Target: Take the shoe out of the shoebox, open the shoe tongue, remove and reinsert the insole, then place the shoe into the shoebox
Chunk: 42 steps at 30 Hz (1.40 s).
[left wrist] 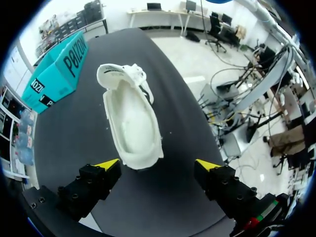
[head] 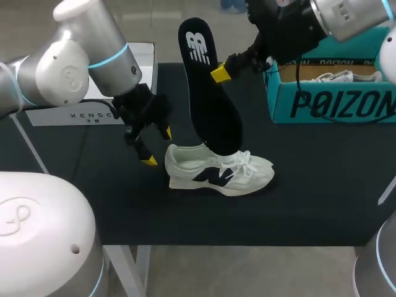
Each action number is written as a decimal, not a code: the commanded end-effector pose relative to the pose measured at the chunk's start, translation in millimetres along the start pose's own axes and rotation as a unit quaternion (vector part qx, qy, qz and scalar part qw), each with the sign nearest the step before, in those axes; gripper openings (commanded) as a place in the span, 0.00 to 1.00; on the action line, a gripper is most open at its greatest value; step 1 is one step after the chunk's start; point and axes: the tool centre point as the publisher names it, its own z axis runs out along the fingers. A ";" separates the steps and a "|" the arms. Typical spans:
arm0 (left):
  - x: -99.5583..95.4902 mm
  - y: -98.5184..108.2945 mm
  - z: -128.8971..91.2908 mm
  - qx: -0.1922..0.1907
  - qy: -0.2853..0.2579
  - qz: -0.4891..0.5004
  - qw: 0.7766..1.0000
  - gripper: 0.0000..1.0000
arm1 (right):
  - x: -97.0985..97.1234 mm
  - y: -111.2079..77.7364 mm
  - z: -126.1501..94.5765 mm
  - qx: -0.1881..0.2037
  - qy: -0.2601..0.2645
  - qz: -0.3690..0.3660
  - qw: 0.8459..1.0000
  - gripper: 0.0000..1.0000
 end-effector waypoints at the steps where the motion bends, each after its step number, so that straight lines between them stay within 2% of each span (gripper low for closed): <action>1: 1.0 -0.2 -0.5 -0.001 -0.001 0.000 1.000 1.00 | 8.9 -11.6 -8.6 0.001 -0.005 0.008 1.000 0.00; 16: 1.0 -0.2 -0.5 -0.001 -0.001 0.000 1.000 1.00 | 9.7 -11.9 -8.6 0.002 -0.010 0.010 1.000 0.00; 26: -31.9 -42.1 -16.5 -0.015 -0.036 0.029 0.999 1.00 | 9.7 -11.9 -8.6 0.002 -0.010 0.010 1.000 0.00; 32: -50.7 -55.1 -5.6 -0.028 -0.045 0.017 0.998 1.00 | 9.7 -11.9 -8.6 0.002 -0.010 0.010 1.000 0.00; 42: -66.9 -53.3 33.0 -0.035 -0.043 -0.004 0.998 1.00 | 9.7 -11.9 -8.6 0.002 -0.010 0.010 1.000 0.00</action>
